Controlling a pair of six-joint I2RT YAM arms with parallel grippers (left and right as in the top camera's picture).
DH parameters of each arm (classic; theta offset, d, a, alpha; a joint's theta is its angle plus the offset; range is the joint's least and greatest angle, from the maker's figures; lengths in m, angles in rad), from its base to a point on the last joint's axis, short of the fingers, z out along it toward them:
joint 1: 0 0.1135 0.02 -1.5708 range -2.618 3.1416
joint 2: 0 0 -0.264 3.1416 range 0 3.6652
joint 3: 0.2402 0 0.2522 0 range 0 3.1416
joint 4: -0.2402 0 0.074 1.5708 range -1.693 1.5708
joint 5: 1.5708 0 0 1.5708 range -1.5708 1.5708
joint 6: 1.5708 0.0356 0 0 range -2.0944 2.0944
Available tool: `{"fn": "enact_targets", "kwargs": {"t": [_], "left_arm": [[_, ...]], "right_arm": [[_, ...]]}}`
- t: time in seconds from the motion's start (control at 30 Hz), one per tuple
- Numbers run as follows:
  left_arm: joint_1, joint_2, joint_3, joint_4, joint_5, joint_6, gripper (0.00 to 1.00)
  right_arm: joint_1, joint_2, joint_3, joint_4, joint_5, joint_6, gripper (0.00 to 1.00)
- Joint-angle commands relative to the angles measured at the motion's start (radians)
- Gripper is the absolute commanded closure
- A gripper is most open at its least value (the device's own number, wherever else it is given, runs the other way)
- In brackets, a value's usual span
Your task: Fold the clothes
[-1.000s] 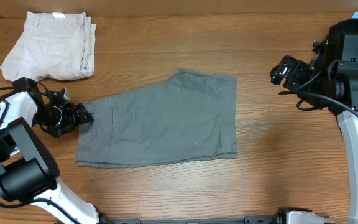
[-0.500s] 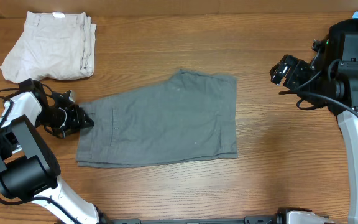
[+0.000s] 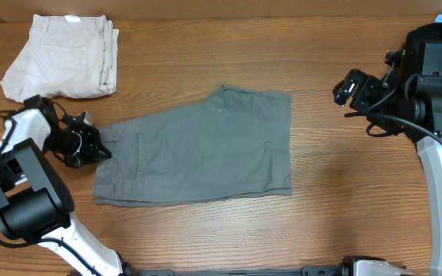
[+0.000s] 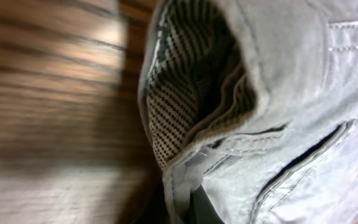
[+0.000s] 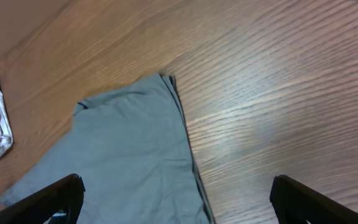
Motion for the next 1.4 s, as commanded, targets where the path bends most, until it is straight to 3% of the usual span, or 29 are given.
{"fn": "enact_targets", "kwargs": {"t": [0.0,0.27,0.43,0.5,0.77,0.9,1.17,1.37], "left_arm": [[-0.006,0.01,0.146,-0.059,-0.068,-0.07,0.96],[-0.026,0.009,0.452,-0.28,-0.067,-0.08,0.96],[-0.073,0.0,0.586,-0.37,-0.066,-0.191,0.96],[-0.097,-0.007,0.622,-0.395,-0.061,-0.223,0.96],[-0.219,-0.064,0.726,-0.501,-0.065,-0.395,0.96],[-0.268,-0.102,0.726,-0.535,-0.162,-0.465,0.96],[-0.277,-0.112,0.725,-0.676,-0.345,-0.544,0.96],[-0.277,-0.134,0.719,-0.676,-0.362,-0.544,0.96]], "right_arm": [[-0.003,0.003,0.002,-0.002,-0.002,-0.008,0.0],[0.008,0.003,-0.121,0.053,-0.07,-0.008,0.0],[0.055,0.003,-0.279,0.197,-0.222,-0.007,0.07],[0.089,0.003,-0.345,0.274,-0.264,0.0,0.14],[0.261,0.048,-0.486,0.507,-0.279,0.092,0.58],[0.331,0.129,-0.486,0.569,-0.275,0.146,0.73],[0.442,0.276,-0.486,0.684,-0.275,0.225,0.75],[0.488,0.35,-0.486,0.732,-0.287,0.267,0.75]]}}
